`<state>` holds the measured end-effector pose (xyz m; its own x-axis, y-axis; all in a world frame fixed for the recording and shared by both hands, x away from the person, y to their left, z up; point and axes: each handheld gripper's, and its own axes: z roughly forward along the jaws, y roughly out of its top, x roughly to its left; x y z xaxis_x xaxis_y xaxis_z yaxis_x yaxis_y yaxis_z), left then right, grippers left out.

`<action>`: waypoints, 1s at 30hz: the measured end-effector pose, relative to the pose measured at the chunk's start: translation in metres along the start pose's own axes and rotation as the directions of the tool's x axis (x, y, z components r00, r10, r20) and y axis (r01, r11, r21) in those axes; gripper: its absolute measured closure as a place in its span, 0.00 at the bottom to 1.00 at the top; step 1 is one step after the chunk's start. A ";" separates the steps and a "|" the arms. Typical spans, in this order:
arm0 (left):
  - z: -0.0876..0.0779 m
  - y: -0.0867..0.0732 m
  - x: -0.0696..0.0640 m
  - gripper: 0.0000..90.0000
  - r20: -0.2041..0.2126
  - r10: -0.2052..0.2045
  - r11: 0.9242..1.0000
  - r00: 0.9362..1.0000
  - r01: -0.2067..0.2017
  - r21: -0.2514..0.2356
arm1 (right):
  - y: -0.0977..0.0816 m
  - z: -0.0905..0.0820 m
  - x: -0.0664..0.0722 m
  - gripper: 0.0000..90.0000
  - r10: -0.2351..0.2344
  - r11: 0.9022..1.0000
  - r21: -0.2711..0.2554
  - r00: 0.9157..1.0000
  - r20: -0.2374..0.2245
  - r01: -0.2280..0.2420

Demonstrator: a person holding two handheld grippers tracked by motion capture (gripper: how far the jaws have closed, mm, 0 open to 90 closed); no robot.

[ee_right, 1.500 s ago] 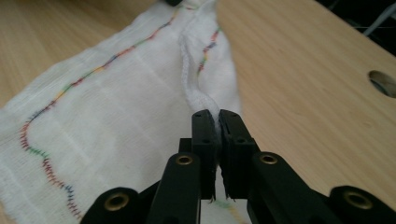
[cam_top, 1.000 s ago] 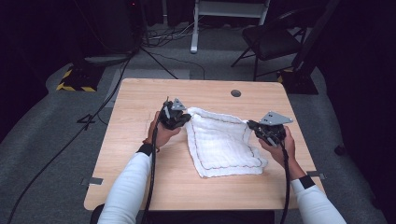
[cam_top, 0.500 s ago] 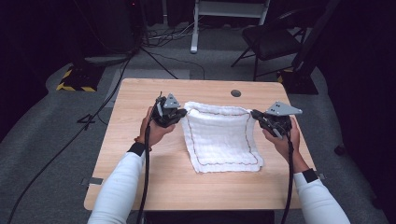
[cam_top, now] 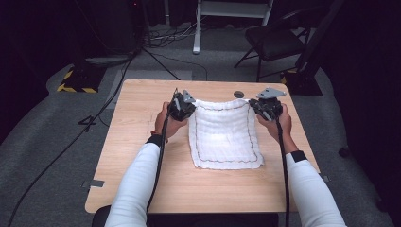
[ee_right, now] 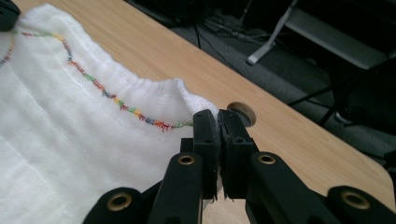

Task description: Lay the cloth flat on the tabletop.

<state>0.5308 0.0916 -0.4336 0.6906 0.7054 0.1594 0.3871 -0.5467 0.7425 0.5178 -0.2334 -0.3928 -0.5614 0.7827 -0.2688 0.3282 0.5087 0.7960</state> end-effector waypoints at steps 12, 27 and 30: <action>0.011 -0.004 -0.017 0.37 0.008 -0.072 0.997 0.997 0.072 0.042 | -0.022 0.025 -0.009 0.75 0.063 0.992 0.105 0.997 0.045 -0.067; -0.037 -0.064 -0.083 0.28 0.301 0.047 0.993 0.952 -0.076 0.086 | -0.101 -0.048 0.021 0.61 -0.015 0.988 0.146 0.973 -0.231 0.050; -0.041 -0.073 -0.093 0.35 0.331 0.051 0.991 0.942 -0.089 0.100 | -0.109 -0.059 0.027 0.64 -0.024 0.987 0.147 0.957 -0.289 0.069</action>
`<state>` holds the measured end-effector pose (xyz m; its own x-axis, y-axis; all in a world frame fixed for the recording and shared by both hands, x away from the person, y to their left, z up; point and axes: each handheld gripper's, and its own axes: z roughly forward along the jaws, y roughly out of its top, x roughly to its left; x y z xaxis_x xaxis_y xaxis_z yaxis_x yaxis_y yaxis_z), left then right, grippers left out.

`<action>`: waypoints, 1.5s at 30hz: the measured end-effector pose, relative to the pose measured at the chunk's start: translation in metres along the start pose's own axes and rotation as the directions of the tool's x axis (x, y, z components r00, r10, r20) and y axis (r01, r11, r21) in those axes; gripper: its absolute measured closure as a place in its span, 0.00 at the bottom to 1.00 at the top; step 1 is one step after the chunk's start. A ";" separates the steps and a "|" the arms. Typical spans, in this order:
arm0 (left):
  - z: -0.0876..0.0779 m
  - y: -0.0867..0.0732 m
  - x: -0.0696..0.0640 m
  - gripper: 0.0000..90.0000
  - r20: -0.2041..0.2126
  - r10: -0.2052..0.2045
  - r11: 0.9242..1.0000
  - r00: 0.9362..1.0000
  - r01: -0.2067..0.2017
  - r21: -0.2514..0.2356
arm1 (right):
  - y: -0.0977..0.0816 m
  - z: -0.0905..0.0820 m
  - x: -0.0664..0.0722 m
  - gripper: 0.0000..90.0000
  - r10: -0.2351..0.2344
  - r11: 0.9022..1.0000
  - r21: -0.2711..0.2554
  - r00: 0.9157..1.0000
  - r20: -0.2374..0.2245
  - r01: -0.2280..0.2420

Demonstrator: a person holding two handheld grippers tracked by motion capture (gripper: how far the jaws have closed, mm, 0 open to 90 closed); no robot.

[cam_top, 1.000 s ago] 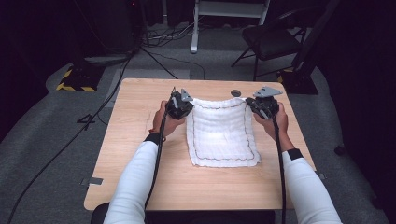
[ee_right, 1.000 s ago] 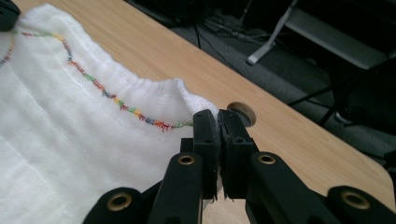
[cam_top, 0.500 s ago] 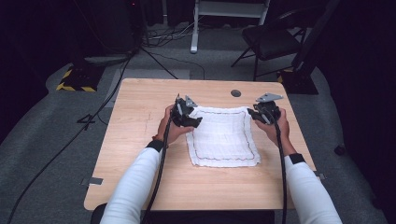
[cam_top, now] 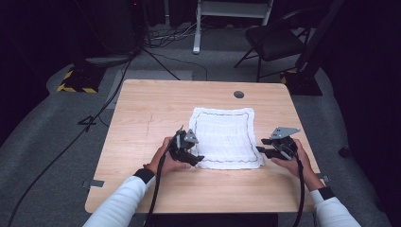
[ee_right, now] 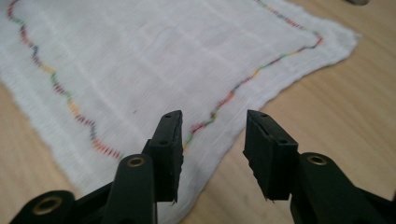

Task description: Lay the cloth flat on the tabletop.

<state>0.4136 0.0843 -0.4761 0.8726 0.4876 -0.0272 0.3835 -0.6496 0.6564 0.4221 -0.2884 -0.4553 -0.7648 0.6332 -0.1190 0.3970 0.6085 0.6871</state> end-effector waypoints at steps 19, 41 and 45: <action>0.001 -0.014 -0.005 0.86 0.049 0.050 0.997 0.998 -0.053 0.050 | -0.035 0.005 0.016 0.75 0.025 0.998 0.067 0.996 -0.086 -0.020; -0.021 -0.041 -0.029 0.95 0.124 0.079 0.995 0.989 -0.086 0.048 | -0.047 -0.013 0.056 0.78 0.000 0.998 0.067 0.988 -0.157 0.011; -0.023 -0.043 -0.034 0.95 0.135 0.084 0.995 0.987 -0.091 0.050 | -0.050 -0.017 0.061 0.78 -0.002 0.998 0.068 0.986 -0.166 0.013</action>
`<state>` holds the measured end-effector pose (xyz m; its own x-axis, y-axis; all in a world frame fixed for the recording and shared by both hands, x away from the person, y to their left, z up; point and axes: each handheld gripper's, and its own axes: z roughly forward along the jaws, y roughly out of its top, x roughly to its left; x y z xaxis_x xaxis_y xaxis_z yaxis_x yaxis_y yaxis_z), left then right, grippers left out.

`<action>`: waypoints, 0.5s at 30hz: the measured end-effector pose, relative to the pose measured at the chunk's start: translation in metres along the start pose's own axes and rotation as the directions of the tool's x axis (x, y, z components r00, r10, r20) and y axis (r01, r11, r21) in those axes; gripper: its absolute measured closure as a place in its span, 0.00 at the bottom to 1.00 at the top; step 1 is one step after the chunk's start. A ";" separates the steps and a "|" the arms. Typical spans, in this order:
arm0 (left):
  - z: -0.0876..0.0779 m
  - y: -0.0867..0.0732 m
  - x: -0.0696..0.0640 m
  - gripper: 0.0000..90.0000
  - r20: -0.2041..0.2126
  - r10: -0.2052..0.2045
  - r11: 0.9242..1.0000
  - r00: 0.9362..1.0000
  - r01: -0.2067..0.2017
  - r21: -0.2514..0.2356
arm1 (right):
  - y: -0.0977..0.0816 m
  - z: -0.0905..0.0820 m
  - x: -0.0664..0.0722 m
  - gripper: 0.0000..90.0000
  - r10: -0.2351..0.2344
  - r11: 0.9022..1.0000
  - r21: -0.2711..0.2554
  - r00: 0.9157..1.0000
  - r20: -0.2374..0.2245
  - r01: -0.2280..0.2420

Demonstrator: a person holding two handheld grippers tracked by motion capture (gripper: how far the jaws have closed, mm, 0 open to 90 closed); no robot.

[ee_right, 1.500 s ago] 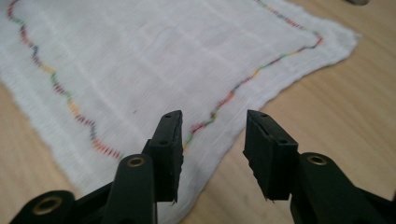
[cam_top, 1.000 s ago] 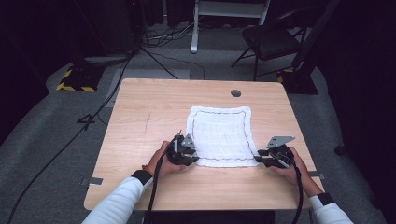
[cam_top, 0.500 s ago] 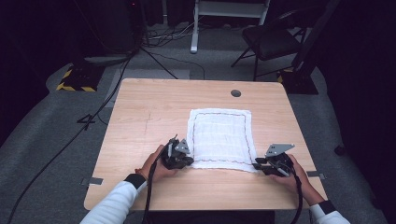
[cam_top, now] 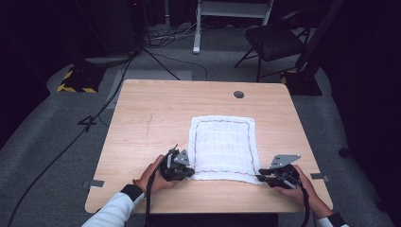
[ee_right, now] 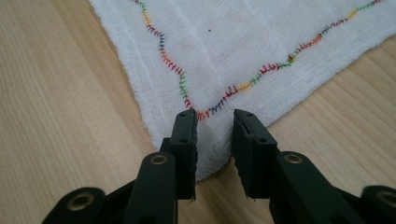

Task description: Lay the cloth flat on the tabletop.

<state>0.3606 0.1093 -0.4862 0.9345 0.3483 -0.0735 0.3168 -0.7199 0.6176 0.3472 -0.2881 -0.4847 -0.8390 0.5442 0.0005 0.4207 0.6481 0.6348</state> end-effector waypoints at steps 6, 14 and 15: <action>-0.002 -0.001 -0.004 0.88 0.000 0.006 1.000 1.000 -0.006 -0.005 | 0.000 -0.001 0.001 0.74 -0.007 1.000 0.004 1.000 0.014 0.007; -0.012 -0.001 0.000 0.72 -0.031 -0.008 0.998 0.999 0.006 -0.056 | 0.002 -0.004 0.000 0.64 -0.011 1.000 -0.018 0.999 0.030 0.011; -0.015 -0.001 0.002 0.69 -0.038 -0.027 0.997 0.999 0.024 -0.078 | 0.004 -0.007 0.000 0.61 -0.007 0.999 -0.039 0.999 0.034 0.009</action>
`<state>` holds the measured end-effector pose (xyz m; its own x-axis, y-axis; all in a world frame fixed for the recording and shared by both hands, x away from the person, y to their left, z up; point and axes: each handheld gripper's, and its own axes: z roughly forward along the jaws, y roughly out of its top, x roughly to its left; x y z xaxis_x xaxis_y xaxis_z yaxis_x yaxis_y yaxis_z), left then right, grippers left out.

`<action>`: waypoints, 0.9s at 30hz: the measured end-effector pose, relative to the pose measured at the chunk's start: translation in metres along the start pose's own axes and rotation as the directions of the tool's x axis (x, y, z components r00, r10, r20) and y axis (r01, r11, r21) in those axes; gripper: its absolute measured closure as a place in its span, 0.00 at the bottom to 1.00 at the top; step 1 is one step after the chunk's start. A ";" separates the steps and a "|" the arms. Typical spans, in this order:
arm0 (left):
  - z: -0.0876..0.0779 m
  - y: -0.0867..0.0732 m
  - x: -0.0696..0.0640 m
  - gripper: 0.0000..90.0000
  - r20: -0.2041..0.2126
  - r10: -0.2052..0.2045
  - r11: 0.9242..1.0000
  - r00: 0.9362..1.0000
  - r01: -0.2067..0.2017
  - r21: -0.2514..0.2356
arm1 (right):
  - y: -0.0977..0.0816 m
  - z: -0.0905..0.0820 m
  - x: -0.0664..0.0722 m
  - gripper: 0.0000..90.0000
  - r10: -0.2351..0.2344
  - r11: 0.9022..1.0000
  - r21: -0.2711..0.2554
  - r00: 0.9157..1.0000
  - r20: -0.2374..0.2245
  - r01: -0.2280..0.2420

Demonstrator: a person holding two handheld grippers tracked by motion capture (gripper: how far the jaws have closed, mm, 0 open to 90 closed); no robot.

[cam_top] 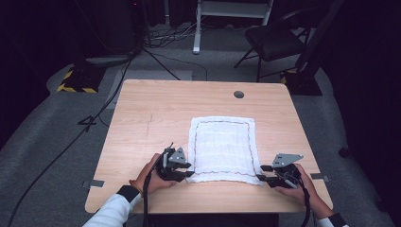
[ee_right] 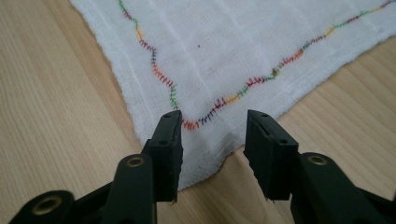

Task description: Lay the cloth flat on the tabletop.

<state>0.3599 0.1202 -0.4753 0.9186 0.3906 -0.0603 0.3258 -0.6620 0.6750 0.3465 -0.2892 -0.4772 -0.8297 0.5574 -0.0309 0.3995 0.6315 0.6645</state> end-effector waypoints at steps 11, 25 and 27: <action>-0.009 -0.003 0.024 0.31 -0.104 -0.114 0.993 0.988 0.109 -0.051 | 0.010 0.000 0.004 0.47 -0.007 0.999 -0.054 1.000 0.025 0.008; -0.010 0.002 0.040 0.23 -0.224 -0.112 0.993 0.968 0.100 -0.065 | 0.031 0.013 0.016 0.38 -0.054 0.996 -0.069 0.998 0.037 0.057; -0.011 0.002 0.041 0.23 -0.245 -0.111 0.993 0.963 0.096 -0.075 | 0.038 0.018 0.021 0.40 -0.072 0.995 -0.070 0.997 0.032 0.074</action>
<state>0.3955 0.1416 -0.4681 0.7937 0.6065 0.0466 0.3947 -0.5719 0.7191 0.3513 -0.2441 -0.4663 -0.8435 0.5273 -0.1028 0.3082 0.6317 0.7113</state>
